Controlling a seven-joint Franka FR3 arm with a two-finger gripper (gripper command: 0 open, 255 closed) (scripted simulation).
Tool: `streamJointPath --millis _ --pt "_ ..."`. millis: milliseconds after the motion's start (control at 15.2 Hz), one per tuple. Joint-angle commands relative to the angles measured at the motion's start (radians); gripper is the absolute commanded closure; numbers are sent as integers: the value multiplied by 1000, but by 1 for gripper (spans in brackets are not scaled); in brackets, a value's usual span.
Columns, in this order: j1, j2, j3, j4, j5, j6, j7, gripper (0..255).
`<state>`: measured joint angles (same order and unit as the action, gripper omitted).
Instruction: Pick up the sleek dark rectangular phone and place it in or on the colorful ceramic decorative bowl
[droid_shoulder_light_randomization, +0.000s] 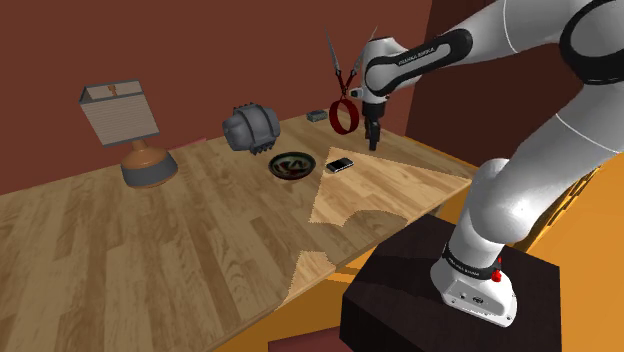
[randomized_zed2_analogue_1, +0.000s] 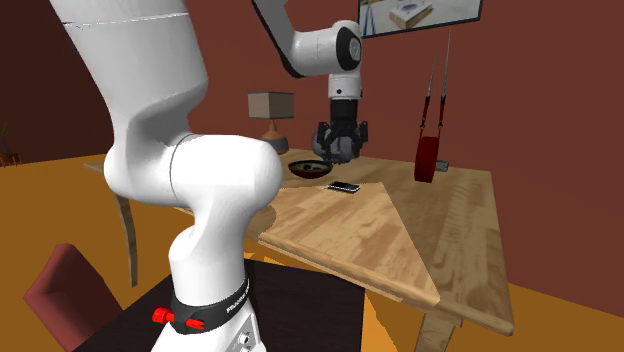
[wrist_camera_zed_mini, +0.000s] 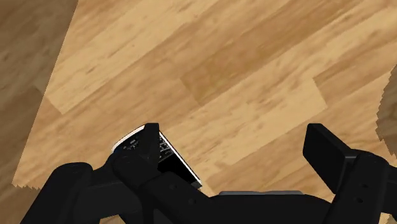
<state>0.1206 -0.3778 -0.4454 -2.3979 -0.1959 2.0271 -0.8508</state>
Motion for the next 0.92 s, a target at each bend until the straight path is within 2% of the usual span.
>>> streamJointPath --millis 0,264,528,858 --pt "27 81 -38 29 25 58 -100 0" --pt "72 257 -98 105 120 150 -308 0" --pt "87 442 -113 203 253 212 -529 0" --pt "77 500 -102 196 298 267 -574 0"
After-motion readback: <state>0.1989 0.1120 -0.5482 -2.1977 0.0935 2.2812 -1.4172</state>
